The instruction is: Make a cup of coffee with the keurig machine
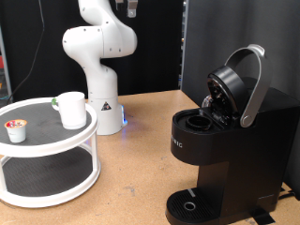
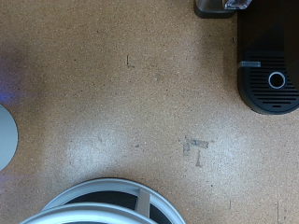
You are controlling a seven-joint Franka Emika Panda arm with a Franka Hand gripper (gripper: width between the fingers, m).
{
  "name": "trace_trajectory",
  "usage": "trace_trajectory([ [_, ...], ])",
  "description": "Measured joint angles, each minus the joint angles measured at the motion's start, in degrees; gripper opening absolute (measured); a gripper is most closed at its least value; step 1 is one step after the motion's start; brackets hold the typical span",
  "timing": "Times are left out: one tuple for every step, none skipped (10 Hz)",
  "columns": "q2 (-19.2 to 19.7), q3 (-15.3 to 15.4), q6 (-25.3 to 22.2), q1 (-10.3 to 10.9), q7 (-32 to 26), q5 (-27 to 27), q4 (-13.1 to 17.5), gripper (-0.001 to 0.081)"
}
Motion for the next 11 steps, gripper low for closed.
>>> trace_trajectory([
  [0.0, -0.2, -0.3, 0.0, -0.4, 0.0, 0.0, 0.0806],
  [0.0, -1.2, -0.5, 0.0, -1.8, 0.0, 0.0, 0.0806],
  [0.0, -3.1, -0.6, -0.1, -3.9, 0.0, 0.0, 0.0806],
  [0.1, -5.4, -0.6, -0.3, -5.9, 0.0, 0.0, 0.0806],
  [0.3, -7.3, -0.7, -0.6, -7.7, -1.2, 0.1, 0.0806],
  [0.7, -8.9, -0.9, -1.1, -9.3, -3.2, 0.3, 0.0806],
  [1.1, -9.4, -1.0, -1.4, -10.2, -3.9, 0.5, 0.0806],
  [1.0, -9.3, -1.0, -1.4, -10.2, -3.8, 0.4, 0.0806],
  [1.0, -9.5, -1.0, -1.4, -10.8, -3.8, 0.2, 0.0806],
  [1.0, -10.4, -0.4, -1.4, -12.0, -3.9, -0.4, 0.0806],
  [1.1, -12.0, 0.1, -1.6, -14.0, -4.9, -0.9, 0.0806],
])
